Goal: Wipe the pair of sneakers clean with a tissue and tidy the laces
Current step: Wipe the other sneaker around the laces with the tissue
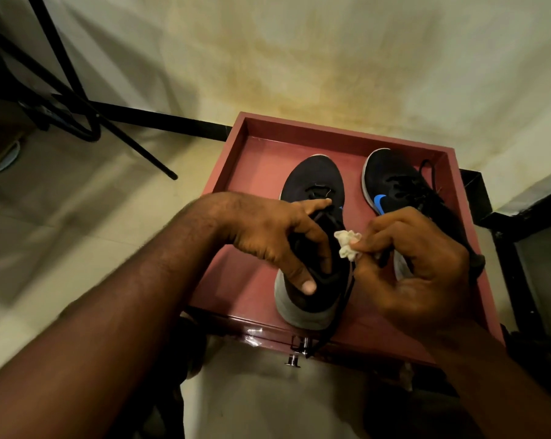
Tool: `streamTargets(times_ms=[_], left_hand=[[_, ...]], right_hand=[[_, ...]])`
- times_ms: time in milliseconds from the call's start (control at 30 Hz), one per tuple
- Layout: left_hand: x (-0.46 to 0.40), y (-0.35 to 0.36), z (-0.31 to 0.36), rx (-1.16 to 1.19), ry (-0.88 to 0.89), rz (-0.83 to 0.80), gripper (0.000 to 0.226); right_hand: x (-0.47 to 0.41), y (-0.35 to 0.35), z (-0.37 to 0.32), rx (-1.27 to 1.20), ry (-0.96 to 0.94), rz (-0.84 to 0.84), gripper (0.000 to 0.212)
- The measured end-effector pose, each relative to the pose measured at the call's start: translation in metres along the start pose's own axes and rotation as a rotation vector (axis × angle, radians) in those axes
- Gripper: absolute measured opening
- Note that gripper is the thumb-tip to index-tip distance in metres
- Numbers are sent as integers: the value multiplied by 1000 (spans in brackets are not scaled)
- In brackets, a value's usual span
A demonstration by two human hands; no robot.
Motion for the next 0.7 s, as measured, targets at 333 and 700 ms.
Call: streamTargets(times_ms=[333,700], left_hand=[[-3,0,5,14,63,-2,25],[-2,0,0,19,56,-38,25]], right_hand=[[19,38,-13,4,-33,-265,14],[48,66,-48,515,-102,-331,12]])
Point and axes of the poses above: each hand's wrist, its own x-axis away from the middle knuckle, its own y-axis out of the palm, z = x × y, the point moved 9 cm from there along -x, towards the middle knuckle, and after that the axes turned 4 degrees about -x, right-handed, at the moved point
